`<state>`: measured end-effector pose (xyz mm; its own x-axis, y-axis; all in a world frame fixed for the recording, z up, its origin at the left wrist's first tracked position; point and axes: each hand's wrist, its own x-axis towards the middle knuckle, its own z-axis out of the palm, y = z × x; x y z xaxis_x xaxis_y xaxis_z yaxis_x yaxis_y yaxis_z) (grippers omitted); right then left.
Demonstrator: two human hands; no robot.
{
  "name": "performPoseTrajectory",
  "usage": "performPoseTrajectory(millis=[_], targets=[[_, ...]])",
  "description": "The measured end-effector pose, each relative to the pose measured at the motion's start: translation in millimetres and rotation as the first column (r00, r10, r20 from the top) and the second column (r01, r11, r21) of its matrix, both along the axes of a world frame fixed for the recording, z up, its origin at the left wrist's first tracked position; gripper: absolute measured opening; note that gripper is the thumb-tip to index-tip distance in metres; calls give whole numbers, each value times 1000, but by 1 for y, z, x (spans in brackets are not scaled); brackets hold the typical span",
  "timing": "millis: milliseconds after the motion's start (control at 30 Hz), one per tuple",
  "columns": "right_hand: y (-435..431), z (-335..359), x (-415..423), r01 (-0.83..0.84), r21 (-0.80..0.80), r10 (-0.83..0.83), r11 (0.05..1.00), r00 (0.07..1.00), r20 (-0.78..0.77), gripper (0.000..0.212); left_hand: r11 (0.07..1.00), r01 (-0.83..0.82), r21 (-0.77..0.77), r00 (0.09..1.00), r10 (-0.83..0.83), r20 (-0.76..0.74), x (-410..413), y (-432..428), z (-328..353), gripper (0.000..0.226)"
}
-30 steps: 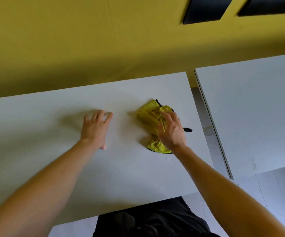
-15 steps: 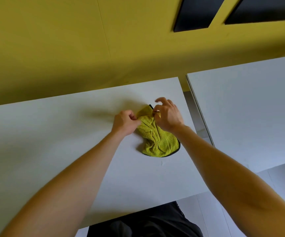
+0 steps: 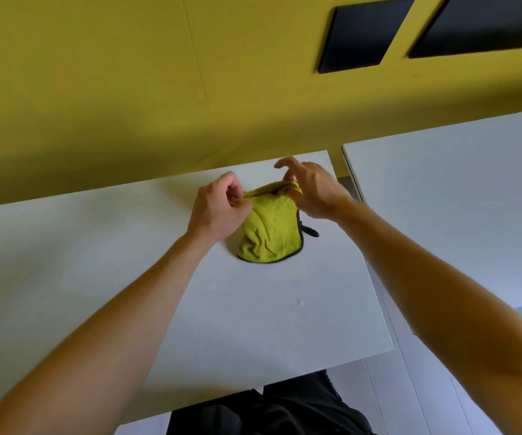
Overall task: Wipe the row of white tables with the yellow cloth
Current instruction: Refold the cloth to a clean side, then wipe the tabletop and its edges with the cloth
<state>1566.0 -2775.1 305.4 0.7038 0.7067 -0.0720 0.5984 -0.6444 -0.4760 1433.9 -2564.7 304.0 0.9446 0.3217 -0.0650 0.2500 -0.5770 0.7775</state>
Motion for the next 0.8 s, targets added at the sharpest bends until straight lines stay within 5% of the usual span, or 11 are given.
performPoseTrajectory(millis=[100,267,400,467,567,667,800], targets=[[-7,28,-1,-78,126,50,989,976,212,33,992,60,110,982,-78,171,6,-5,37,15],[-44,35,-40,-24,211,-35,977,962,269,27,956,263,132,935,-286,211,-21,-27,54,23],[-82,-6,-90,-95,-49,100,994,986,134,27,898,439,-43,877,-438,-195,-56,-23,10,36],[-85,-29,-102,-62,-142,63,988,998,3,30,910,413,44,853,-370,-369,-70,-13,-23,37],[-62,-57,-87,46,-72,-42,996,998,50,35,868,410,280,815,-211,-540,-73,-5,-55,96],[-23,-85,-71,11,-103,5,995,988,152,60,837,466,286,685,-138,-715,-63,-6,-68,170],[9,-123,-96,-43,-231,78,972,986,145,75,840,505,199,527,-117,-842,-67,-11,-92,190]])
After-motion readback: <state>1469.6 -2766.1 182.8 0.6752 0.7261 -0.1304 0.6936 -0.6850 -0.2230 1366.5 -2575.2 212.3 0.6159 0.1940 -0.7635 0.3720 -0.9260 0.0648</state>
